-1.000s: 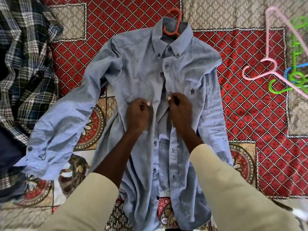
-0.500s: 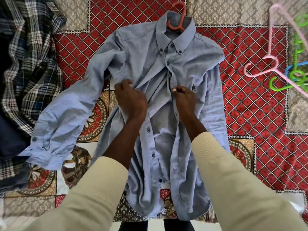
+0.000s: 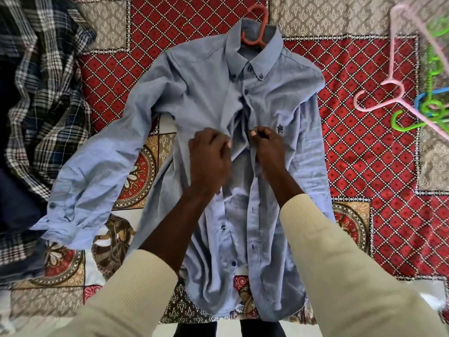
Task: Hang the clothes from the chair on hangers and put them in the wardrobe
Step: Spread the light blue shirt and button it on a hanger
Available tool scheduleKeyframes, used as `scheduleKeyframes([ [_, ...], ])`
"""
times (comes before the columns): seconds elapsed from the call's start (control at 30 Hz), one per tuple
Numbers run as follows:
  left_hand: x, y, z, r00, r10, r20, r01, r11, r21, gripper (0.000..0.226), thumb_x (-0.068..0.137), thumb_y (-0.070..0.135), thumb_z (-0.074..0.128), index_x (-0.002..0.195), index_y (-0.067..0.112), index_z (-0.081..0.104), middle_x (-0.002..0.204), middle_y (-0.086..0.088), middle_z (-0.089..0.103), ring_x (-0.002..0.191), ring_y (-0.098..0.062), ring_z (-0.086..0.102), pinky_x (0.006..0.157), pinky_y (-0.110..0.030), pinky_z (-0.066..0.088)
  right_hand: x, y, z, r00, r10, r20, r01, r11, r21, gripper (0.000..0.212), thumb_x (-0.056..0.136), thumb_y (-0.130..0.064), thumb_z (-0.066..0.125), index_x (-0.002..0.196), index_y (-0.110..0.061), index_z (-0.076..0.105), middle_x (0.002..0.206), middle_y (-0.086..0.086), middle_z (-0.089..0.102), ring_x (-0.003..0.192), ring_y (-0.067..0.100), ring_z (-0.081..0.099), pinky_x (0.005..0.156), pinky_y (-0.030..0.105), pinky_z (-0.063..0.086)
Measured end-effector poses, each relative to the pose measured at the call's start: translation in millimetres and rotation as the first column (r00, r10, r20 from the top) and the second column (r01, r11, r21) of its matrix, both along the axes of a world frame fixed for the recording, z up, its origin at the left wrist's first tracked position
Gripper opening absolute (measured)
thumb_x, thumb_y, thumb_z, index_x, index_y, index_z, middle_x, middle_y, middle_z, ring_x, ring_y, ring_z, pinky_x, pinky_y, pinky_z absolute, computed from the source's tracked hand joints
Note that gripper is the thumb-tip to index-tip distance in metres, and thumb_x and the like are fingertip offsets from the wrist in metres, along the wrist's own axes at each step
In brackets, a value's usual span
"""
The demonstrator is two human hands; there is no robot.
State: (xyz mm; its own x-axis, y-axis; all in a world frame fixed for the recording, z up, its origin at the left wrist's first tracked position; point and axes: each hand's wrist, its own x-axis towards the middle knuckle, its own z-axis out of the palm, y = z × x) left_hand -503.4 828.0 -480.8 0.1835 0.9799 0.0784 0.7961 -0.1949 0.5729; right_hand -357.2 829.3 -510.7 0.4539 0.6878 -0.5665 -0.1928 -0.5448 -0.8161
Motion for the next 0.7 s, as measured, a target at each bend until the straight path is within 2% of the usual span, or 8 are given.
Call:
scheduleKeyframes([
  [0.07,2.2,-8.8,-3.1,0.968,-0.233,0.094,0.231,0.972,0.034,0.007,0.079,0.004,0.064,0.08,0.009,0.069,0.088,-0.008,0.062,0.086,-0.026,0.054,0.08,-0.037,0.043,4.5,-0.9,-1.6,1.0,-0.024,-0.007,0.024,1.0,-0.005,0.013,0.085,-0.018,0.07,0.074,-0.023,0.068,0.077,0.001,0.068,0.076,0.017,0.06,0.08,0.039,0.053],
  [0.13,-3.1,-13.1,-9.9,0.929,-0.356,0.098,0.363,0.929,-0.069,0.007,0.08,0.006,0.065,0.078,0.009,0.071,0.083,-0.008,0.063,0.079,-0.027,0.059,0.075,-0.04,0.048,8.0,-1.6,-7.6,0.999,-0.023,-0.022,0.023,1.0,0.0,0.003,0.077,-0.027,0.072,0.074,-0.028,0.072,0.087,0.005,0.073,0.087,0.022,0.066,0.091,0.05,0.054],
  [0.2,-8.1,-12.4,-12.4,0.969,-0.203,0.143,0.23,0.95,-0.21,0.007,0.083,0.011,0.068,0.078,0.008,0.073,0.082,-0.008,0.065,0.076,-0.024,0.062,0.073,-0.035,0.051,9.9,-1.7,-14.5,0.998,-0.024,-0.055,0.024,1.0,-0.006,0.006,0.073,-0.031,0.074,0.078,-0.029,0.075,0.094,0.005,0.075,0.097,0.027,0.068,0.095,0.053,0.052],
  [0.3,-10.3,-2.3,-8.5,0.953,0.24,0.183,-0.152,0.904,-0.399,0.031,0.088,0.031,0.07,0.065,0.013,0.06,0.075,-0.007,0.063,0.07,-0.019,0.059,0.067,-0.032,0.048,7.8,-2.6,-2.4,0.996,-0.012,-0.087,0.013,1.0,0.012,0.004,0.078,-0.024,0.075,0.082,-0.023,0.076,0.093,0.006,0.075,0.096,0.027,0.07,0.096,0.05,0.053],
  [0.43,-8.0,5.8,-4.8,0.962,0.147,0.229,-0.062,0.938,-0.342,0.019,0.081,0.034,0.074,0.088,0.02,0.063,0.086,0.0,0.066,0.081,-0.019,0.063,0.074,-0.037,0.054,4.3,-5.9,5.4,0.995,0.035,-0.097,-0.032,0.999,0.023,0.007,0.089,-0.014,0.068,0.083,-0.017,0.071,0.082,0.005,0.071,0.077,0.02,0.065,0.077,0.039,0.053],
  [0.57,7.2,9.4,2.1,0.996,-0.092,0.023,0.094,0.981,-0.172,0.029,0.08,0.031,0.075,0.102,0.013,0.073,0.093,-0.01,0.062,0.089,-0.025,0.058,0.078,-0.035,0.048,0.5,-7.8,4.2,0.991,0.089,0.099,-0.093,0.995,0.035,0.012,0.09,-0.014,0.064,0.078,-0.016,0.066,0.079,0.008,0.069,0.073,0.02,0.062,0.074,0.042,0.053],
  [0.63,11.2,14.7,4.4,1.0,-0.005,0.011,0.006,0.986,-0.169,0.019,0.086,0.022,0.069,0.091,0.005,0.074,0.087,-0.014,0.064,0.08,-0.021,0.06,0.074,-0.035,0.049,-3.5,-11.6,1.1,0.96,0.15,0.237,-0.159,0.987,0.022,0.01,0.086,-0.017,0.063,0.079,-0.011,0.065,0.078,0.009,0.069,0.073,0.026,0.063,0.075,0.043,0.051],
  [0.7,8.9,24.4,-0.7,0.973,0.224,0.061,-0.188,0.915,-0.358,0.025,0.094,0.02,0.059,0.09,-0.001,0.071,0.085,-0.016,0.069,0.076,-0.022,0.064,0.075,-0.036,0.051,-8.1,-17.3,-0.3,0.934,0.196,0.299,-0.204,0.979,-0.006,0.011,0.082,-0.019,0.061,0.083,-0.01,0.066,0.08,0.01,0.069,0.078,0.029,0.064,0.075,0.043,0.051],
])
